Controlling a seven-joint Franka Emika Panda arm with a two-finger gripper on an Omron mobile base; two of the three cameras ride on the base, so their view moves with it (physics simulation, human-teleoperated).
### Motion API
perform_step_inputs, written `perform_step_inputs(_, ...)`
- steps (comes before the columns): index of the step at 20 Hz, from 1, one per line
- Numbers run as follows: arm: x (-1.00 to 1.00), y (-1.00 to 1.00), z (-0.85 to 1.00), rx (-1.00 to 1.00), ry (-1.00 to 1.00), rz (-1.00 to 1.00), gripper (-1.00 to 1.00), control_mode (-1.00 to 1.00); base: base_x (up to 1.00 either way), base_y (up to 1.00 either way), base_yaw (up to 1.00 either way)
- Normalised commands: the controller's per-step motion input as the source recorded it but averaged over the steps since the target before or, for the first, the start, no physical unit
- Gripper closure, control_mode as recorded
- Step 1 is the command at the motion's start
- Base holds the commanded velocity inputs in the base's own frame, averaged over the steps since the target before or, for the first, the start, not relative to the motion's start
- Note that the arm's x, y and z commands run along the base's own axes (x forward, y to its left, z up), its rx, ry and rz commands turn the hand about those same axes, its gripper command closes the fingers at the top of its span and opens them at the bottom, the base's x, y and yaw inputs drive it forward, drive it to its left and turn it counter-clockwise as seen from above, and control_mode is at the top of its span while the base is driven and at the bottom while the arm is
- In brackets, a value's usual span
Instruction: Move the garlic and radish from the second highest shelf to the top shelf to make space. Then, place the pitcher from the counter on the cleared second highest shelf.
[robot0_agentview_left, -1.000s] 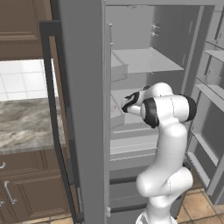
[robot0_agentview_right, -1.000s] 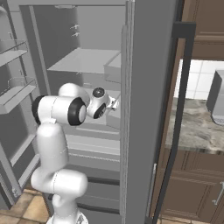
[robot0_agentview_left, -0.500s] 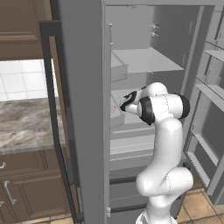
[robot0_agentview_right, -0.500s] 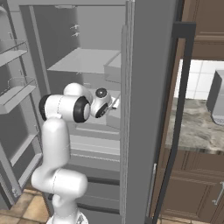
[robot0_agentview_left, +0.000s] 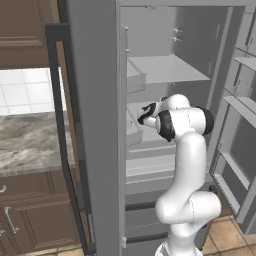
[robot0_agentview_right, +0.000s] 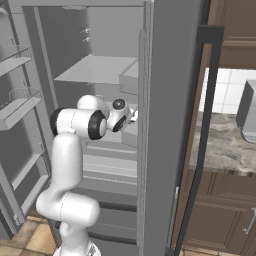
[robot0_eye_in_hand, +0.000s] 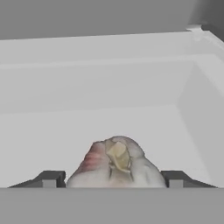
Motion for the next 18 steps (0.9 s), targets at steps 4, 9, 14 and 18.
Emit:
perform_step_inputs(4, -0.04, 0.00, -0.47, 0.00, 0.00, -0.02, 1.00, -1.00, 0.00, 0.00, 0.00)
perform_step_inputs(9, -0.54, 0.08, -0.29, 0.00, -0.01, 0.00, 1.00, -1.00, 0.00, 0.00, 0.00)
perform_step_inputs(14, -0.89, 0.30, 0.00, 0.00, 0.00, 0.08, 1.00, -1.00, 0.00, 0.00, 0.00)
perform_step_inputs(18, -0.84, 0.22, 0.48, 0.00, -0.09, 0.08, 1.00, -1.00, 0.00, 0.00, 0.00)
